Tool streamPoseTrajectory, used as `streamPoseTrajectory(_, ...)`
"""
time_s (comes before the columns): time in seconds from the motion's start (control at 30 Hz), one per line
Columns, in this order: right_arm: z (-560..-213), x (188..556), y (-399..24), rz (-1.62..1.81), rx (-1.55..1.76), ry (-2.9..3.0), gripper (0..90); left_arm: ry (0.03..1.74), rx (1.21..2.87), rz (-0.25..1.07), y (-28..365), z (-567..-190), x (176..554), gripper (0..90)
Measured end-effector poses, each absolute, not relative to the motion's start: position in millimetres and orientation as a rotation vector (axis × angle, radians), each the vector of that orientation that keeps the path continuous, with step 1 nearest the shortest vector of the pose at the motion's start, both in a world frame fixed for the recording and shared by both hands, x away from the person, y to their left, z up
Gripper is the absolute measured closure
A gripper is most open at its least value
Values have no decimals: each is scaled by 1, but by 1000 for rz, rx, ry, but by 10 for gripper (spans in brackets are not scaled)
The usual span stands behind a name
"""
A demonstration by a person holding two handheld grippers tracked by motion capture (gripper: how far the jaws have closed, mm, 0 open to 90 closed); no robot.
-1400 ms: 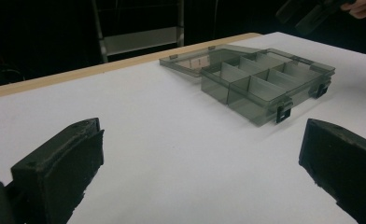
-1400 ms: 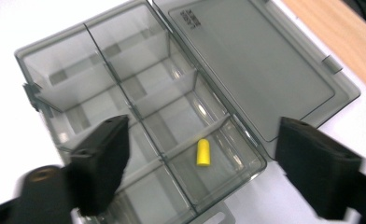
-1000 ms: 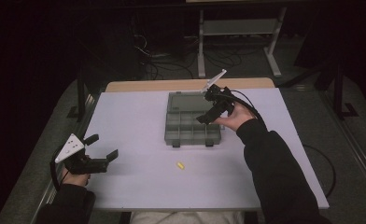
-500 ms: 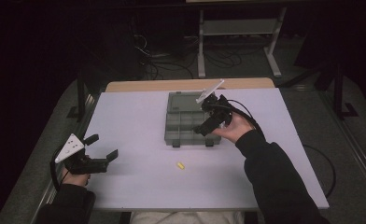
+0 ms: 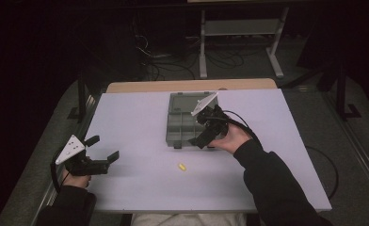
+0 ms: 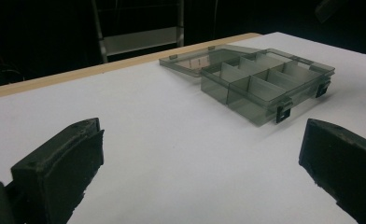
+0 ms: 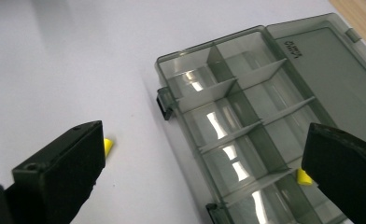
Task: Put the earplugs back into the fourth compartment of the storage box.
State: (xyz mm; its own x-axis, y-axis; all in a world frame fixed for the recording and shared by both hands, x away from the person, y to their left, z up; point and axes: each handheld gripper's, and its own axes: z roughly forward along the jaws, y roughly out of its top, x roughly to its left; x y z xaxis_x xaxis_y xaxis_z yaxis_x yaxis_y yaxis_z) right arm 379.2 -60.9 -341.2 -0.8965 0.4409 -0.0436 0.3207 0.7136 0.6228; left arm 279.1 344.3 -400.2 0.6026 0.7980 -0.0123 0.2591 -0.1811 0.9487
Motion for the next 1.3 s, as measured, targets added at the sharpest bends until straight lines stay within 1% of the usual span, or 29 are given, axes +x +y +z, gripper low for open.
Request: streamPoseTrajectory(1.3,-400,344,-29,872,454,2871,0,864,1743,612,344,-400,280,0)
